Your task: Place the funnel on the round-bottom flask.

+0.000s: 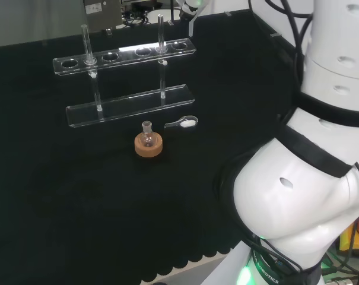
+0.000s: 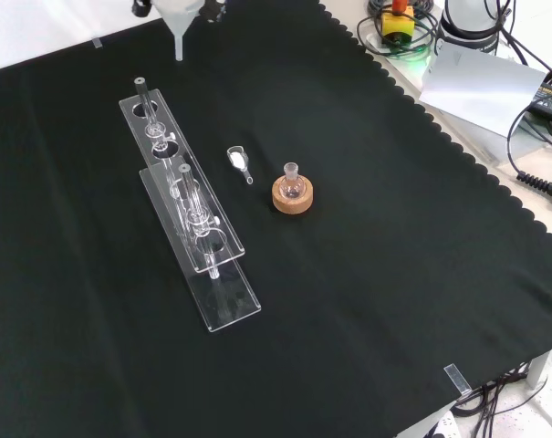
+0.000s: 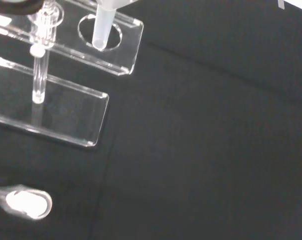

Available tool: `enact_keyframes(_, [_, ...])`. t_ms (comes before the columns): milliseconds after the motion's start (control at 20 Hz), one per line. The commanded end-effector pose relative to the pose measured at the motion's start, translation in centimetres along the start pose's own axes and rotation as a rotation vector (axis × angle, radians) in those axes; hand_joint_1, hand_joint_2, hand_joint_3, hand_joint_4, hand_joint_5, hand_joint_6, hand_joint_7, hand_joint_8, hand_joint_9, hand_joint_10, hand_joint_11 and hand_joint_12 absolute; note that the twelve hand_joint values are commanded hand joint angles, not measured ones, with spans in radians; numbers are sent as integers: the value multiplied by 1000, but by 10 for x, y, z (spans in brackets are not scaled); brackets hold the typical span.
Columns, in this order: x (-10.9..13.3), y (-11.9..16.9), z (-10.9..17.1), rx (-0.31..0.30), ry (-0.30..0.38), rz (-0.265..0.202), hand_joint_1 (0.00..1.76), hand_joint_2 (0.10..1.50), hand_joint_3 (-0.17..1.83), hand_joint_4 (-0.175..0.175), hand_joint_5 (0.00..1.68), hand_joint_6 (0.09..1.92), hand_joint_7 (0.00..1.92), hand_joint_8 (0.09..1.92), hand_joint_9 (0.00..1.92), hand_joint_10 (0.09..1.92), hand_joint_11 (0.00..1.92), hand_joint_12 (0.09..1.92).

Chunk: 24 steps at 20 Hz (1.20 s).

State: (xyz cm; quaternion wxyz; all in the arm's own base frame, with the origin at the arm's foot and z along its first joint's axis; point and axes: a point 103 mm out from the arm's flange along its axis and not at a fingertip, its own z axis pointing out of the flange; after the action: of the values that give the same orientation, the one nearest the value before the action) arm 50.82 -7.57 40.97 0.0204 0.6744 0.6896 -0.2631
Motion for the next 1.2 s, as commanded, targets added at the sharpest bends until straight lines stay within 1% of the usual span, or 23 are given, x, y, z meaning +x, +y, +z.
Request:
enact_keyframes(50, [34, -62, 6, -10, -32, 14, 809, 747, 540, 12, 643, 561, 619, 693, 1100, 559, 487, 1275])
enact_keyframes(300, [64, -77, 24, 10, -42, -11, 815, 745, 544, 12, 642, 564, 619, 694, 1100, 560, 488, 1275])
enact_keyframes(450, [81, -77, 37, 26, -50, -31, 816, 745, 547, 11, 643, 566, 621, 694, 1101, 560, 490, 1275])
enact_keyframes(600, [93, -75, 43, 38, -59, -45, 818, 744, 549, 11, 643, 568, 625, 696, 1101, 560, 491, 1275])
enact_keyframes(1050, [122, -69, 63, 68, -75, -107, 822, 740, 559, 10, 645, 573, 630, 695, 1102, 559, 494, 1274])
enact_keyframes(1200, [126, -67, 67, 75, -77, -113, 823, 739, 562, 9, 644, 574, 631, 694, 1102, 559, 496, 1273])
